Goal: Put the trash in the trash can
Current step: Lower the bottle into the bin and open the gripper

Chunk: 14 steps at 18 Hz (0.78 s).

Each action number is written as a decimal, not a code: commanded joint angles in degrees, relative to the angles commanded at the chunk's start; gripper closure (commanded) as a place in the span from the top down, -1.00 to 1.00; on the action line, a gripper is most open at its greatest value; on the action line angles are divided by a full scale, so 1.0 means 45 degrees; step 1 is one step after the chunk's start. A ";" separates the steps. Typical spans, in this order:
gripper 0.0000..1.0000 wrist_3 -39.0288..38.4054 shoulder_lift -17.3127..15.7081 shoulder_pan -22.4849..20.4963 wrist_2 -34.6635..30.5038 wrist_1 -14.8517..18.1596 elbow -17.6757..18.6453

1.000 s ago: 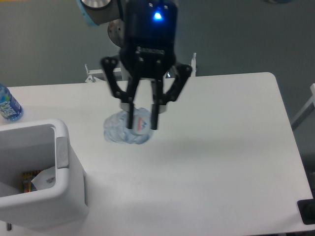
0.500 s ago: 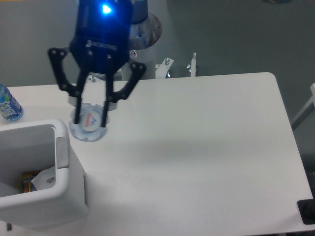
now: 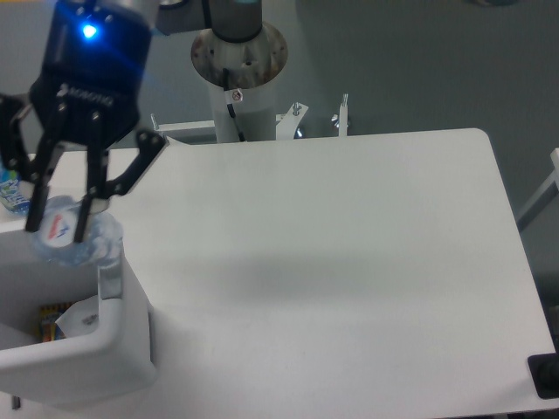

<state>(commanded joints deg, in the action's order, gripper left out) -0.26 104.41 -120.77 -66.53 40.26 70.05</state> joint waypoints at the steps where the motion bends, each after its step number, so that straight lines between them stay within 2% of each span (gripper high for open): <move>1: -0.94 0.0000 0.0020 0.0098 0.0000 0.0000 0.0000; 10: -1.00 -0.0020 0.0410 0.0665 0.0000 0.0000 -0.0020; 14: -1.00 0.0000 0.0897 0.0880 -0.0020 0.0000 0.0039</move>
<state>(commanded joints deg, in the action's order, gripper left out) -0.26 108.45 -116.81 -66.62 40.25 70.22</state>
